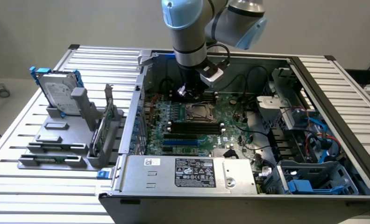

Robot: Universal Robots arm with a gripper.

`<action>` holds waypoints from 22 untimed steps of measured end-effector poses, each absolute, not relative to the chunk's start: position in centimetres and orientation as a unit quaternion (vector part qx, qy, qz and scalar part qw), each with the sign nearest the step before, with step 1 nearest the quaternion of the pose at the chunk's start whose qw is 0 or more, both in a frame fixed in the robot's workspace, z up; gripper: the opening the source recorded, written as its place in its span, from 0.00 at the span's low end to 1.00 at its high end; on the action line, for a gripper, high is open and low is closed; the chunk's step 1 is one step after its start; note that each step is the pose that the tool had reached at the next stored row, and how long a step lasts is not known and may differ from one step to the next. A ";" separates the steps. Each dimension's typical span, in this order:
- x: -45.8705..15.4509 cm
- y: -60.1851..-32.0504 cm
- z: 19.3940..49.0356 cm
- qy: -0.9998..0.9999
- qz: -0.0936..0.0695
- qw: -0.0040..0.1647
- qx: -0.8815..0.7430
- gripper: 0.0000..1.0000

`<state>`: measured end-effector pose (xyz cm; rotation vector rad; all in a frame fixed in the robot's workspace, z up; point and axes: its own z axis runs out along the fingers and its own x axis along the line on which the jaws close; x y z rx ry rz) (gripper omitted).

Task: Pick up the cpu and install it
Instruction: 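Install the first cpu locking lever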

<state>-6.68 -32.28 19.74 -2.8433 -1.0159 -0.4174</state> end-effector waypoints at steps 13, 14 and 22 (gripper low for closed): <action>-6.5 -32.3 19.7 -0.336 -0.137 0.047 -0.931 0.11; -6.5 -32.3 19.7 -0.336 -0.137 0.047 -0.931 0.11; -6.4 -32.3 19.7 -0.336 -0.137 0.047 -0.931 0.11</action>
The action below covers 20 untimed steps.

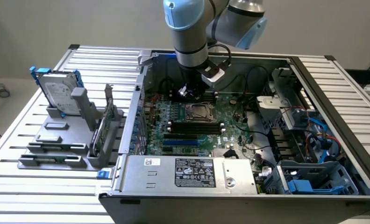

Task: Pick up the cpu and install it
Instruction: 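Install the first cpu locking lever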

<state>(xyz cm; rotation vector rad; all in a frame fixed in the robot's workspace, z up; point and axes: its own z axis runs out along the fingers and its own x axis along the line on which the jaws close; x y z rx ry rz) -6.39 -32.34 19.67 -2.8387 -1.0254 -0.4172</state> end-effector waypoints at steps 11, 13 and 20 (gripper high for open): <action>-6.3 -32.5 19.6 -0.336 -0.137 0.047 -0.931 0.11; -6.3 -32.5 19.6 -0.337 -0.137 0.047 -0.930 0.11; -6.2 -32.5 19.6 -0.337 -0.137 0.047 -0.930 0.11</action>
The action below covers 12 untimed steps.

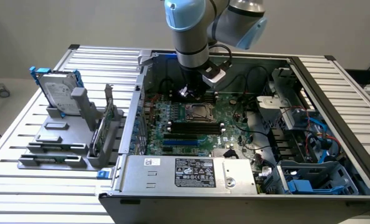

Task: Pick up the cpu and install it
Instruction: 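Install the first cpu locking lever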

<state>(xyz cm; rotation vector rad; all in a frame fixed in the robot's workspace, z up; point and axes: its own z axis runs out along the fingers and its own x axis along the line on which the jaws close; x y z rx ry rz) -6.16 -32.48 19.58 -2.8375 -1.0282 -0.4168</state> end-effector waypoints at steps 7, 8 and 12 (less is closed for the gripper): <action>-6.0 -32.5 19.5 -0.338 -0.137 0.047 -0.930 0.11; -6.0 -32.5 19.5 -0.338 -0.137 0.048 -0.930 0.11; -5.9 -32.6 19.5 -0.338 -0.137 0.048 -0.930 0.11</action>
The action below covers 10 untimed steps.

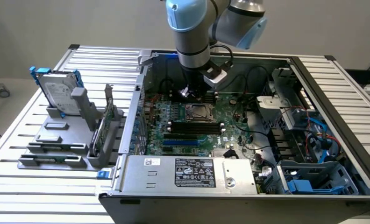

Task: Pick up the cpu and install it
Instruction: 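Install the first cpu locking lever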

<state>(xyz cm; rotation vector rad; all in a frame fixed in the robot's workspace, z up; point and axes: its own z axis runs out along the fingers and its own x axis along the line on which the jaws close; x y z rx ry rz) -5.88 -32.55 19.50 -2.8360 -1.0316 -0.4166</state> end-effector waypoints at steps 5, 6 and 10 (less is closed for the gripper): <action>-5.8 -32.6 19.5 -0.339 -0.137 0.048 -0.930 0.11; -5.7 -32.6 19.5 -0.339 -0.137 0.048 -0.930 0.11; -5.6 -32.6 19.4 -0.339 -0.137 0.048 -0.929 0.11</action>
